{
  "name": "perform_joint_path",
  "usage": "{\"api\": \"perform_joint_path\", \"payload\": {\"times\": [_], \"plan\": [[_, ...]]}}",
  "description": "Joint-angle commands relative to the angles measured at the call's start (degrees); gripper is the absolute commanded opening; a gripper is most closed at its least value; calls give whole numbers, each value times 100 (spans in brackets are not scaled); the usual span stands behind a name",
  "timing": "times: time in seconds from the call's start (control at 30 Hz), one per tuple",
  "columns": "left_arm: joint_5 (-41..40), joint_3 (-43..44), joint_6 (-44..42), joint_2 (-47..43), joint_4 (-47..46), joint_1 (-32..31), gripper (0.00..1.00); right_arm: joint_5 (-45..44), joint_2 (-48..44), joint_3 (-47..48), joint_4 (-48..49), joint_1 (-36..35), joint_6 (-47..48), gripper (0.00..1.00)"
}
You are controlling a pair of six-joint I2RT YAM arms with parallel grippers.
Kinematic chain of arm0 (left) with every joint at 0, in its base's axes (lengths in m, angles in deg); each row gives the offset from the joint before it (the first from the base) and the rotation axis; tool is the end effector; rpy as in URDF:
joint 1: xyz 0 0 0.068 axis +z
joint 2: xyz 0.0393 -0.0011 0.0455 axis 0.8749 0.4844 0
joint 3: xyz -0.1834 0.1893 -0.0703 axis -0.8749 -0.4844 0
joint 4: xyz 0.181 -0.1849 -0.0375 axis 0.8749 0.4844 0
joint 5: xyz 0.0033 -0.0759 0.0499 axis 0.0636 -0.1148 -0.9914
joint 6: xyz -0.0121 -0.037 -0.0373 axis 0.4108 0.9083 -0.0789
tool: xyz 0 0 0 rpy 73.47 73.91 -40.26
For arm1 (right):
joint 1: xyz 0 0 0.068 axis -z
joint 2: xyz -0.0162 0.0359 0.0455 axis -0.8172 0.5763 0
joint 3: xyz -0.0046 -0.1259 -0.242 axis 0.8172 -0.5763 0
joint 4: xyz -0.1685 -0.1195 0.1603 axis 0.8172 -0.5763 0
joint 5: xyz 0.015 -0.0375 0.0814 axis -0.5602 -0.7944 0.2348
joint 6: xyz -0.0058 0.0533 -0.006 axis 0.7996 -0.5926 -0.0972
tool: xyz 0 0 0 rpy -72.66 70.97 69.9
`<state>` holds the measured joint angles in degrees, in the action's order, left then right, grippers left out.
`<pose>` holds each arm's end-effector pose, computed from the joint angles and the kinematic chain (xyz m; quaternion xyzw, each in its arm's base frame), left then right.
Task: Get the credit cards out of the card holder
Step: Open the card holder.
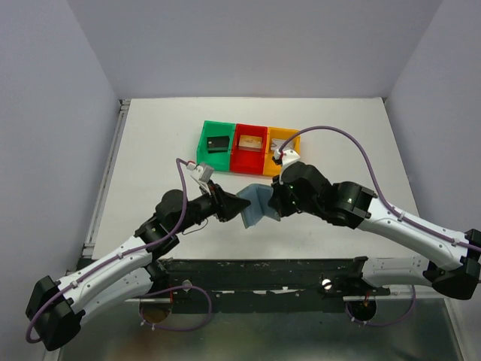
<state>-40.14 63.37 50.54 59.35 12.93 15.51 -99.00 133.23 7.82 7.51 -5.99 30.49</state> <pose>0.1274 -0.1411 0.2741 0.1059 0.7074 -0.5349 0.4498 0.1253 0.2057 0.3502 -0.2075 0.8816 0.2004 0.3736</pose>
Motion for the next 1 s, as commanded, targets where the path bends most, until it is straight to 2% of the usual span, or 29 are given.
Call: {"api": "perform_joint_path", "payload": {"times": [0.0,0.2,0.33,0.37,0.4,0.5,0.57,0.63,0.73,0.83,0.97], "plan": [[-212,181,-263,-145,356,-27,36,-46,-142,-112,233,-46,-101,0],[-159,462,-464,-180,725,-27,17,164,-369,-445,698,-38,-145,0],[-98,813,-666,-154,1207,-36,0,349,-536,-701,1032,-11,-180,0],[-106,936,-728,-136,1375,-36,0,410,-563,-762,1103,-3,-198,0],[-132,1103,-781,-127,1594,-45,0,454,-607,-815,1156,15,-207,5],[-255,1455,-948,-66,2236,-36,0,621,-835,-1061,1463,59,-242,38],[-317,1622,-975,-48,2465,-36,0,770,-1002,-1210,1709,111,-251,51],[-291,1702,-940,-31,2545,-54,0,972,-1117,-1325,1937,155,-260,55],[-212,1720,-826,-48,2475,-71,0,1052,-1117,-1343,2026,200,-295,56],[-159,1781,-773,-22,2466,-115,0,1087,-1082,-1369,2079,208,-312,52],[-159,1834,-772,-57,2545,-168,0,1140,-1108,-1439,2202,235,-356,35]]}}
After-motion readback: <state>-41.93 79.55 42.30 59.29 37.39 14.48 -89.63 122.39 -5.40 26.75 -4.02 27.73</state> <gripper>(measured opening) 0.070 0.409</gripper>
